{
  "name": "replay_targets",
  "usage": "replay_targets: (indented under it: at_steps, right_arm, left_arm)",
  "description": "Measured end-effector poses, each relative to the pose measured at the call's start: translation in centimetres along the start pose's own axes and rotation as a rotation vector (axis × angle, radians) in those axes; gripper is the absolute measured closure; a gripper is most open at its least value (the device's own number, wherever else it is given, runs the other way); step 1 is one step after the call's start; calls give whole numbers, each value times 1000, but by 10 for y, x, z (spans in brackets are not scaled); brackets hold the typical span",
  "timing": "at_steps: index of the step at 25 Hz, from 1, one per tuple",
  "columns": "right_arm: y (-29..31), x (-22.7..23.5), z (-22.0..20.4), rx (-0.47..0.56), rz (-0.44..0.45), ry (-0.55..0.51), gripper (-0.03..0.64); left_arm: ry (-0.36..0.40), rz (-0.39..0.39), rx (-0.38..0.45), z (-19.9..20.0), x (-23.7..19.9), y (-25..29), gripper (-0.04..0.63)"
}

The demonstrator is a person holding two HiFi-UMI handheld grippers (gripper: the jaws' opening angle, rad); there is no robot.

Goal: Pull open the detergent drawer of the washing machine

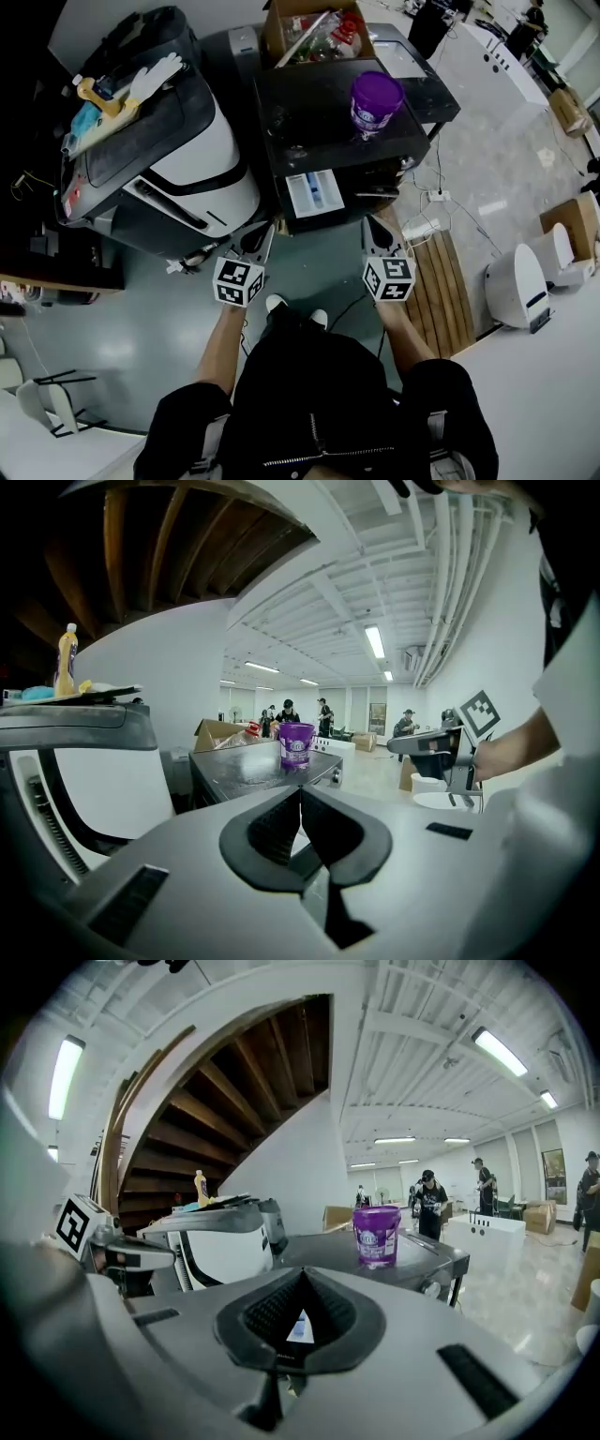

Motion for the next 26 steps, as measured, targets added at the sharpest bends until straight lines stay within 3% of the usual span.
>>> replay_targets:
  at_steps: [8, 26]
  right_arm:
    - [-22, 4, 18, 88, 5, -14, 614]
    - [-34, 12, 5, 80, 17, -36, 614]
  left_arm:
    - [14, 15, 28, 11, 13, 0, 574]
    - [23, 16, 43, 12, 35, 2, 574]
Point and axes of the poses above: the fingertips, and each gripper's own axes: y forward along the fingers, x to its right, z out of its top, the point moved 6 cm from there along -y, backward along the fingers, and after that the axes turned 14 degrees about -x, right-handed, at the moved point
